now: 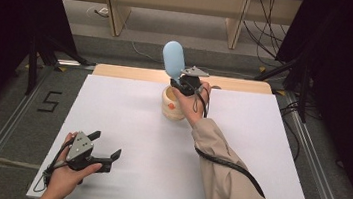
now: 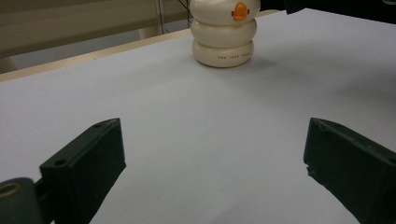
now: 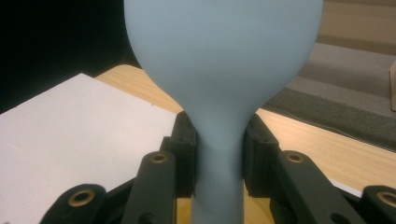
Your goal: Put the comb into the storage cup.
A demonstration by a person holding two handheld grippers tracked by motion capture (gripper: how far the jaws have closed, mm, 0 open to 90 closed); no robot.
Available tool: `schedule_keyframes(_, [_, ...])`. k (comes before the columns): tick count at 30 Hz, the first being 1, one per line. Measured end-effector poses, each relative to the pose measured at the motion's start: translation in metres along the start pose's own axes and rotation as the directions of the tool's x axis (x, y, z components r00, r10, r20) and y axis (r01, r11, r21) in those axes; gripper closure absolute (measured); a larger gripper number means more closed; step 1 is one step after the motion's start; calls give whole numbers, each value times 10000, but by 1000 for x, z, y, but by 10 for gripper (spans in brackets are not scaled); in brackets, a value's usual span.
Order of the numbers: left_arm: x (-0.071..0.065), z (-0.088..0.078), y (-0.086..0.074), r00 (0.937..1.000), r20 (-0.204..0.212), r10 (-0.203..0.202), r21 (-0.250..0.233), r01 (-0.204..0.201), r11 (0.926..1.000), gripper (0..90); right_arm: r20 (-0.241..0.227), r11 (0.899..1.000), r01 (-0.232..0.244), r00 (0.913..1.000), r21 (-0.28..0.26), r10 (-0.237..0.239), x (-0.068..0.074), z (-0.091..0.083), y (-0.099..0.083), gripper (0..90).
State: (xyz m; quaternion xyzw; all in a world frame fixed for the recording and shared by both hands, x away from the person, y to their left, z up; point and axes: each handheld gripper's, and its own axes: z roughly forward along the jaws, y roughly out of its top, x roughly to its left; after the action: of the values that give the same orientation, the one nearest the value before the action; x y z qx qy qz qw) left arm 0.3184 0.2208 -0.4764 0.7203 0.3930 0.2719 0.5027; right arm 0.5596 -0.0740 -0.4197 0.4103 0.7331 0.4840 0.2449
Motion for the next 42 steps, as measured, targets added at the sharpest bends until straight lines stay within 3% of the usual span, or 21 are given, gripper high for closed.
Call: schedule_keyframes(42, [0,0,0,10000,-1,10,6,-10,10000,49,29,9990,146,9999,417,-147,-2,5,-5,699])
